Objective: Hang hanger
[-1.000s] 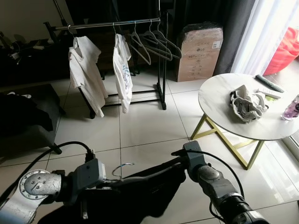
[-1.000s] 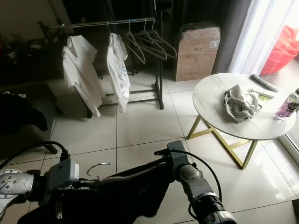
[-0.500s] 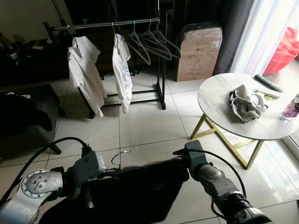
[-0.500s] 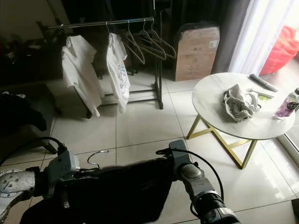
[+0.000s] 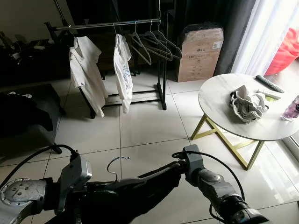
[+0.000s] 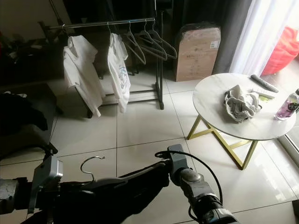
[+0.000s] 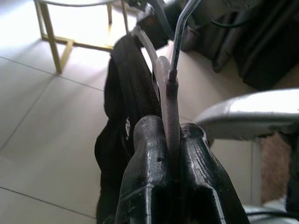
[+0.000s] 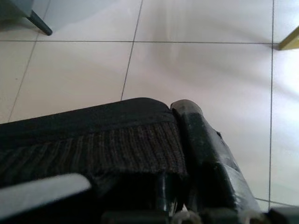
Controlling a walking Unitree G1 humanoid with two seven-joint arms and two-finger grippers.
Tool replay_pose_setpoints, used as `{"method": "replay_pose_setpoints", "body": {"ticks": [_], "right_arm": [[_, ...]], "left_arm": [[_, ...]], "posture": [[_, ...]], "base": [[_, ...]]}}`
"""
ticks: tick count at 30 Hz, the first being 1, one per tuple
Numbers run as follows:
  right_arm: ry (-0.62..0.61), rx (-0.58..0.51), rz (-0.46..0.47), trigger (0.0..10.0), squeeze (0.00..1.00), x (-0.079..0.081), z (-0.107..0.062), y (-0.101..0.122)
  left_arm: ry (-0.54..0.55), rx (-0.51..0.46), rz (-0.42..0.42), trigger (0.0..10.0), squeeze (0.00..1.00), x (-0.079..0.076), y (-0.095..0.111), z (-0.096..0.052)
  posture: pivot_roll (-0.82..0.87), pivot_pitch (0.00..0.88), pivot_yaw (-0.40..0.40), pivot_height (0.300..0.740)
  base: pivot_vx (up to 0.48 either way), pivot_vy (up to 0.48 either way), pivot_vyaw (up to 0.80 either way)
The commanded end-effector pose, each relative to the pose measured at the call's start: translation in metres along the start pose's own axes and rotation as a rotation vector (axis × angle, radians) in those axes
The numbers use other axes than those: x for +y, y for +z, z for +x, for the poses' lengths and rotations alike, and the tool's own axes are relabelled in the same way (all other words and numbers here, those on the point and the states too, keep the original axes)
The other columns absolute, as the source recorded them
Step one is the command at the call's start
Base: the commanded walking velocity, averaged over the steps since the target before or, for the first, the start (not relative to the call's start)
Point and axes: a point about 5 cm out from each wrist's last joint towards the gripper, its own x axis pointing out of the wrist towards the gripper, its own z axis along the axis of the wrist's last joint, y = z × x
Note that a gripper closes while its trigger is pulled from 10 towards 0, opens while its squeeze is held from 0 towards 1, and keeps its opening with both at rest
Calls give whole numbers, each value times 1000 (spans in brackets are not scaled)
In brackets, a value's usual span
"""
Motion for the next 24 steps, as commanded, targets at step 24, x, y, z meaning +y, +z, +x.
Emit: {"method": "replay_pose_setpoints", "body": {"ticks": [24], "right_arm": [[-256, -64, 328, 0, 0, -62, -20, -4]], "left_arm": [[173, 301, 26, 10000, 0, 14, -23, -18]], "posture": [[61, 125, 46, 740]], "base": [[0, 0, 0]]}}
